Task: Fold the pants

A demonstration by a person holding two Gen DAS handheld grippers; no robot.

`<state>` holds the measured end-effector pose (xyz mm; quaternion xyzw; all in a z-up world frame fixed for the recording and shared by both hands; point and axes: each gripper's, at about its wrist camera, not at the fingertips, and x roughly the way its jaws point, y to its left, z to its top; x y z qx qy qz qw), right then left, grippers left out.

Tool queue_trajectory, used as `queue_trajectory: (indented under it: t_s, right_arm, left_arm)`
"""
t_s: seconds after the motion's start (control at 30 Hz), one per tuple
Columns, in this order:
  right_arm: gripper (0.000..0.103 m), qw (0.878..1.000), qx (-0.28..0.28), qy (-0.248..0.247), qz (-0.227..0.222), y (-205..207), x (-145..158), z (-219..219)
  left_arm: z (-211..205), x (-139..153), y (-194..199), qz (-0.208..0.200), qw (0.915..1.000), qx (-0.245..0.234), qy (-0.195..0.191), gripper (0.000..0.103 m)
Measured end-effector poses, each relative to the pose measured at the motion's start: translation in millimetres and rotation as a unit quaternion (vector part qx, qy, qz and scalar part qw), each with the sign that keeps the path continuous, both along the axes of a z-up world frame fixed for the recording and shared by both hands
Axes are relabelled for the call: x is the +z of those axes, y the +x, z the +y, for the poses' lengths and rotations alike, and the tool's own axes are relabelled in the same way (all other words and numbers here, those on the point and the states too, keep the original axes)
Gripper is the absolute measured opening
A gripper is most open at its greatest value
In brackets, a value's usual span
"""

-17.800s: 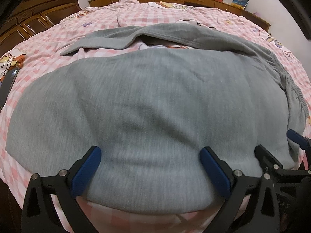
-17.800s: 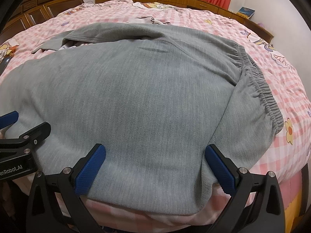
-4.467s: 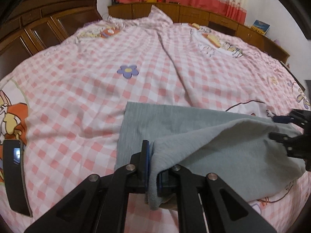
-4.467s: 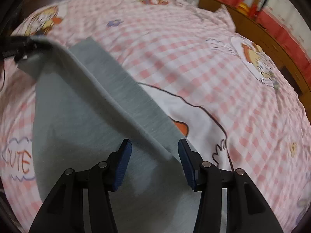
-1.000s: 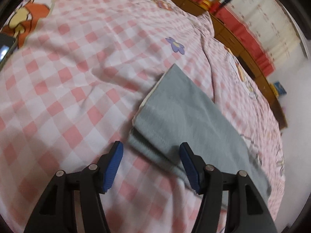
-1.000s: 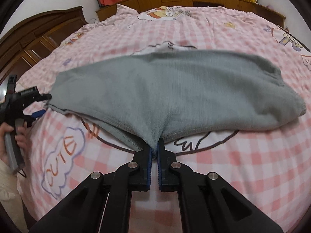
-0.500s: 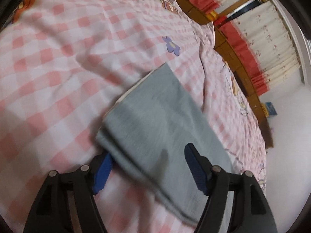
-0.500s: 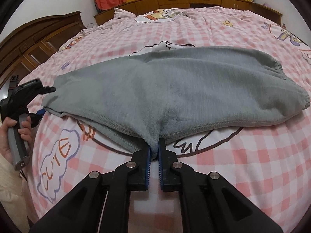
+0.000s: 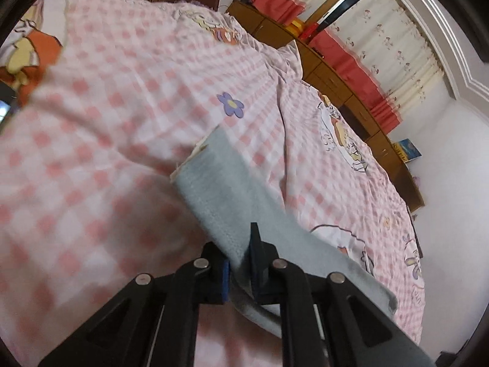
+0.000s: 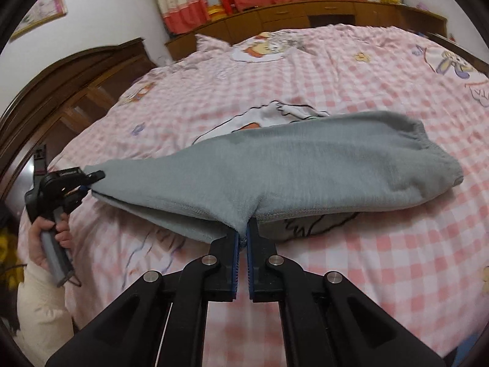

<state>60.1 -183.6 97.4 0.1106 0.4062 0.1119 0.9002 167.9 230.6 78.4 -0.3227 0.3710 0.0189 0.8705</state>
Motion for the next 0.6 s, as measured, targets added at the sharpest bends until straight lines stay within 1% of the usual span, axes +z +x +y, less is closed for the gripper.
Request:
queue_trajectory:
  t_s: [0.13,0.2,0.23,0.3,0.33,0.37,0.4,0.43,0.5,0.57,0.6]
  right_arm:
    - [0.004,0.999,0.034,0.004,0.034,-22.6,-6.3,7.1]
    - [0.005,0.997,0.058,-0.014,0.043,-32.0,-18.8,14.9]
    - [0.005,0.997,0.06,-0.017,0.05,-33.5,-24.4,15.9]
    - [0.006,0.995,0.069,-0.01,0.07,-35.5,-36.8,13.9]
    - [0.006,0.995,0.067,-0.008,0.074,-37.8,-38.7,9.5]
    - [0.009,0.995,0.065,-0.005,0.074,-42.2,-37.6,1.0]
    - [0.015,0.996,0.061,-0.009,0.071,-45.7,-35.2,-5.7]
    - [0.019,0.997,0.043,-0.024,0.061,-51.7,-30.1,-19.6]
    - [0.042,0.998,0.002,-0.045,0.044,-58.0,-20.5,-45.8]
    - [0.053,0.997,-0.05,-0.045,0.025,-58.8,-14.0,-80.0]
    - [0.055,0.996,-0.077,-0.037,0.017,-55.2,-13.3,-98.0]
  left_arm:
    - [9.7,1.6,-33.8,-0.001,0.9999,0.012,-0.002,0.01]
    - [14.0,1.0,-55.9,-0.003,0.9997,0.022,0.011,0.01]
    - [17.1,-0.3,-64.6,-0.002,0.9996,0.026,0.015,0.01]
    - [23.8,-6.5,-78.8,0.006,0.9994,0.034,0.006,0.01]
    - [25.7,-10.2,-83.5,0.01,0.9993,0.036,0.003,0.01]
    - [25.4,-14.5,-87.8,0.015,0.9992,0.037,0.008,0.01]
    - [24.6,-18.1,-88.9,0.019,0.9991,0.035,0.016,0.01]
    - [22.6,-23.1,-89.2,0.028,0.9988,0.03,0.027,0.01]
    - [21.5,-31.8,-89.0,0.039,0.9983,0.026,0.035,0.011]
    - [21.8,-40.2,-86.2,0.048,0.998,0.027,0.029,0.011]
    - [22.3,-44.0,-85.3,0.051,0.998,0.027,0.028,0.011]
